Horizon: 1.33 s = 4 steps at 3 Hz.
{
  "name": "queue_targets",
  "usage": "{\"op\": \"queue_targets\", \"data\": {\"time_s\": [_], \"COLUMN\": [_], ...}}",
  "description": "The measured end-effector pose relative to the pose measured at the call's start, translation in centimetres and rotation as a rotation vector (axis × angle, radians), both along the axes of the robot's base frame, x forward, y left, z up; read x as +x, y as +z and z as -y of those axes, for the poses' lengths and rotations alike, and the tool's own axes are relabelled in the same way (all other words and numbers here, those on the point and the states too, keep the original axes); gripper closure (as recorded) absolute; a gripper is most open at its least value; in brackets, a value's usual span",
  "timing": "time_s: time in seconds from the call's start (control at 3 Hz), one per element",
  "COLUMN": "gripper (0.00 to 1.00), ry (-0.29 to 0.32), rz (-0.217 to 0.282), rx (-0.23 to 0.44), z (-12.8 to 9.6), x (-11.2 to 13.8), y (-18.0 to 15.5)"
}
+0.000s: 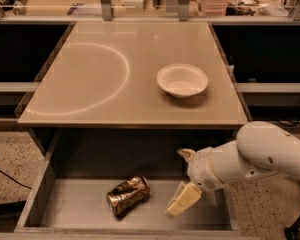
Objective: Pick orange can from top drawer and place on counter
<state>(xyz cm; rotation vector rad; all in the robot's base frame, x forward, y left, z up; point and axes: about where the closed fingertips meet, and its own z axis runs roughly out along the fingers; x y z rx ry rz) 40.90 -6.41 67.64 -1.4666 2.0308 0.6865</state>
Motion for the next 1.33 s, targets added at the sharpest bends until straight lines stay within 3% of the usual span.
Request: {"op": "queue_targets", "data": {"time_s": [0.67, 1.33], "gripper": [0.0, 0.0], "ry": [0.065, -0.005], "rz": [0.069, 0.16], "rx": [-0.002, -0.027], "z": [-4.2, -8.3], "x": [3.6, 1.3], "y": [-1.1, -3.2]}}
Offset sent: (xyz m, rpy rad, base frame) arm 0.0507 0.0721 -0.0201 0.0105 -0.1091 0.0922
